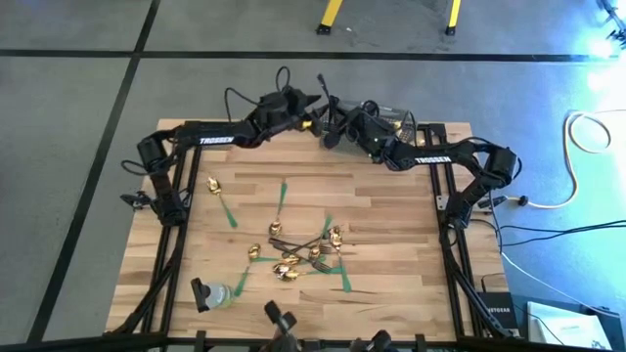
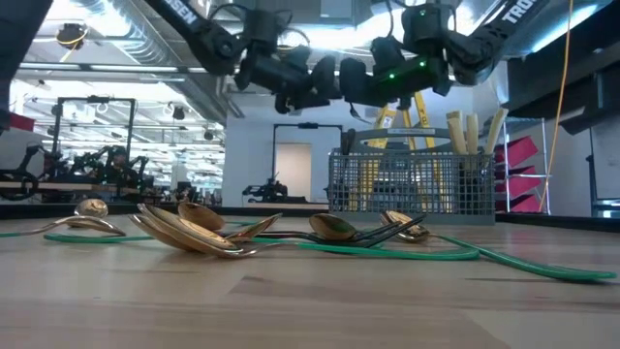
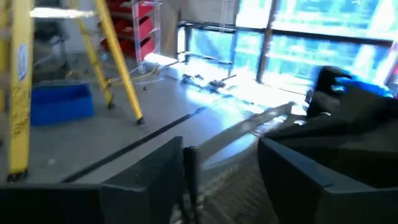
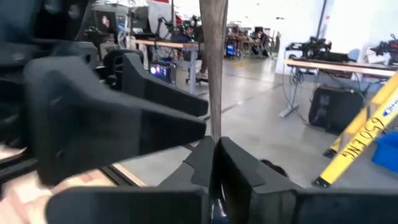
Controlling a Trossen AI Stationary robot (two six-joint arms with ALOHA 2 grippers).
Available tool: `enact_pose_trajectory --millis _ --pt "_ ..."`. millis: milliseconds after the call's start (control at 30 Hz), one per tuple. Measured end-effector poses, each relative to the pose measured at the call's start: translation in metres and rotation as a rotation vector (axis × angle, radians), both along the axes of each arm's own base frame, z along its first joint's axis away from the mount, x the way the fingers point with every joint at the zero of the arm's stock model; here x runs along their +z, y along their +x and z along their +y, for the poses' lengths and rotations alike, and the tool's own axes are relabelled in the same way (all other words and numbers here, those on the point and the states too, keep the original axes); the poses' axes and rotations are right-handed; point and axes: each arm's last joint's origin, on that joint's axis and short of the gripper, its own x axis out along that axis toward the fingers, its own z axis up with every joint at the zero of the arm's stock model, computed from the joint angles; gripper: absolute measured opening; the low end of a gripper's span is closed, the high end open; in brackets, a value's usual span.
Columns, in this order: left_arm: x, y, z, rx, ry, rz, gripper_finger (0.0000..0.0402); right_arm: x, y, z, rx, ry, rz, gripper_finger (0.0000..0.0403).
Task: Sort silverware
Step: Put the black fork into the gray organizer
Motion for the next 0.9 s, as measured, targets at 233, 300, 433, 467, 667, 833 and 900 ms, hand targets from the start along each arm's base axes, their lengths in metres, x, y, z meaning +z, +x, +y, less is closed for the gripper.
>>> enact_pose_trajectory --millis 233,300,433,467,667,833,900 --pt "-0.012 -0.006 0.021 0.047 -0.112 -0.045 0.0135 -0.002 0.000 0.001 -0.010 0.007 0.016 0.0002" --pt "-0.015 -0.007 0.025 0.029 -0.142 -0.069 0.0100 -0.002 0.000 0.001 -0.012 0.008 0.016 0.0002" --pt "-0.017 -0.008 0.032 -0.002 -0.183 -0.138 0.0023 -0.002 0.000 0.000 -0.015 0.009 0.019 0.0002" --pt "-0.017 -0.008 0.033 -0.010 -0.187 -0.155 0.0012 -0.002 0.000 0.000 -0.015 0.010 0.020 0.0002" --pt "-0.016 -0.009 0.036 -0.030 -0.204 -0.195 0.0001 -0.002 -0.009 -0.017 -0.025 0.021 0.006 0.0002" --pt "-0.011 -0.008 0.041 -0.015 -0.196 -0.205 0.0000 -0.007 -0.012 -0.026 0.004 0.054 -0.001 0.0002" --pt "-0.014 -0.007 0.047 0.007 -0.230 -0.175 0.0000 -0.011 -0.010 -0.027 -0.001 0.061 0.011 0.0002"
